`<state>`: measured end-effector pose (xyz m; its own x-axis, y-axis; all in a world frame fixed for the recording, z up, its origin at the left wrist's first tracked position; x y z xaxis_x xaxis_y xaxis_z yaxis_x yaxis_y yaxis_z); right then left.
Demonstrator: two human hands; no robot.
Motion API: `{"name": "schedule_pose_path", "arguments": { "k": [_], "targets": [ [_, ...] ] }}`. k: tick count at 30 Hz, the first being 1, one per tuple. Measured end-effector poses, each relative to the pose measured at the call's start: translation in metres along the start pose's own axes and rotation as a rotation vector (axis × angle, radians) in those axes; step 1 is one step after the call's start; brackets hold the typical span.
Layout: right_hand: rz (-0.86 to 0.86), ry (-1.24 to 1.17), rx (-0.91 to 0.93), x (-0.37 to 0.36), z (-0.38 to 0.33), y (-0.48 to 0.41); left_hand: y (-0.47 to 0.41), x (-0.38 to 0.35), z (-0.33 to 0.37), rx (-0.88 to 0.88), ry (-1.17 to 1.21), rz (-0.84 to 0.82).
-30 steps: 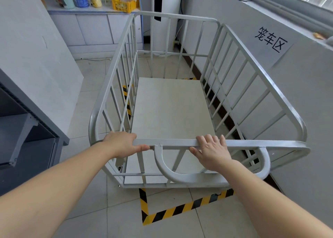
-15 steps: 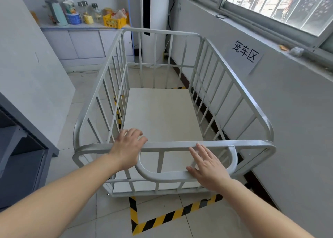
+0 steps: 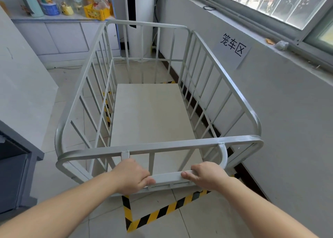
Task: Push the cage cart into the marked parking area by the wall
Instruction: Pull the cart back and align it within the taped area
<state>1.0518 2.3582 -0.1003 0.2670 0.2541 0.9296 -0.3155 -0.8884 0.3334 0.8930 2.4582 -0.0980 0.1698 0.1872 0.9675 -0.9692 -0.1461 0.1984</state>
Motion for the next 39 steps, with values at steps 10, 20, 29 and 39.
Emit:
{"name": "schedule_pose_path", "arguments": {
  "k": [10, 20, 29, 39],
  "targets": [
    [-0.115, 0.004, 0.039, -0.002, 0.001, -0.004, -0.018, -0.015, -0.001, -0.014, -0.038, -0.133],
    [-0.044, 0.108, 0.258, 0.007, 0.017, 0.002, -0.017, -0.014, -0.001, 0.248, -0.015, -0.105],
    [-0.019, 0.156, 0.44, 0.007, 0.019, 0.007, -0.012, -0.004, 0.005, 0.448, -0.063, -0.04],
    [0.01, 0.17, 0.515, 0.006, 0.018, 0.005, -0.011, -0.008, 0.007, 0.532, 0.02, -0.029]
  ]
}}
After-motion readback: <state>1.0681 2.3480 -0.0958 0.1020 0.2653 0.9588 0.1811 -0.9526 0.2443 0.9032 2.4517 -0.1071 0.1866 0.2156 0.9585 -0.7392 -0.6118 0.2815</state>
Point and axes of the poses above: each hand's wrist, its own y-axis away from the middle knuckle, its own x-axis out of the back of the hand, z = x × y, the point moved 9 cm from there along -y, towards the middle knuckle, and after that the axes turned 8 degrees about z, right-handed, at the moved point
